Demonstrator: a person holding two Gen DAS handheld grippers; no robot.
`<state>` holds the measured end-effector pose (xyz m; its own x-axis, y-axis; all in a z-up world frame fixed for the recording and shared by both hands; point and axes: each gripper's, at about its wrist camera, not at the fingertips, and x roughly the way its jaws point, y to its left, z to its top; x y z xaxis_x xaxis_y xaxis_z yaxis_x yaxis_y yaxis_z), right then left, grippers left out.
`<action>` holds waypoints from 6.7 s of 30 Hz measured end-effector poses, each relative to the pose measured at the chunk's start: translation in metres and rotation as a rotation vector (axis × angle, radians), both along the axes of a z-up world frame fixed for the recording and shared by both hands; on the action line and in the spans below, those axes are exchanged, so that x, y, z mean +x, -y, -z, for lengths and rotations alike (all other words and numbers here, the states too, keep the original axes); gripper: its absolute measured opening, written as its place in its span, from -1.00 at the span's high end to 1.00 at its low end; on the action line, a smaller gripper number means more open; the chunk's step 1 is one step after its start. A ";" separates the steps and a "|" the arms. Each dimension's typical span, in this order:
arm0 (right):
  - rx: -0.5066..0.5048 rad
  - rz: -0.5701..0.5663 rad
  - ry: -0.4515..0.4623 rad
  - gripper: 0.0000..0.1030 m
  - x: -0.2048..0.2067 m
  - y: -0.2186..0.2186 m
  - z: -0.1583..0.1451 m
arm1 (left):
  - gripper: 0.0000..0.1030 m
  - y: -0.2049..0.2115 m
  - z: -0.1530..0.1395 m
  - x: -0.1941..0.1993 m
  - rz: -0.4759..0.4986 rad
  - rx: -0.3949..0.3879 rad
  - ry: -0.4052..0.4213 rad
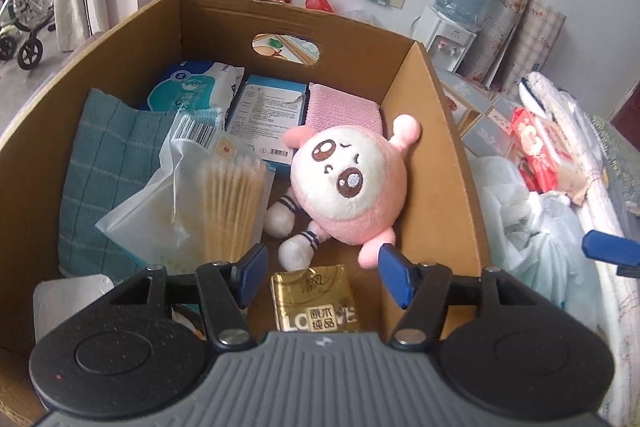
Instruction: Organize soft objects
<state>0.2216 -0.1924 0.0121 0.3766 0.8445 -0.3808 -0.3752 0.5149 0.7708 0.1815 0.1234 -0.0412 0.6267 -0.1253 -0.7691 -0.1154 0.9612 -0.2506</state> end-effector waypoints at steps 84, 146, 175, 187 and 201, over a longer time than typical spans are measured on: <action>-0.526 -0.378 0.394 0.67 -0.023 -0.159 -0.015 | -0.03 0.055 -0.022 -0.113 0.101 -0.042 0.311; -0.620 0.372 0.561 -0.97 -0.200 -0.076 0.021 | -1.00 0.056 -0.052 -0.193 -0.201 0.332 0.267; -0.654 0.285 0.449 -0.97 -0.168 -0.109 0.033 | -0.99 0.045 -0.038 -0.184 -0.230 0.360 0.200; -0.662 0.285 0.444 -0.97 -0.165 -0.110 0.034 | -0.99 0.043 -0.035 -0.183 -0.236 0.359 0.191; -0.666 0.284 0.439 -0.97 -0.165 -0.111 0.036 | -0.99 0.043 -0.032 -0.183 -0.240 0.359 0.186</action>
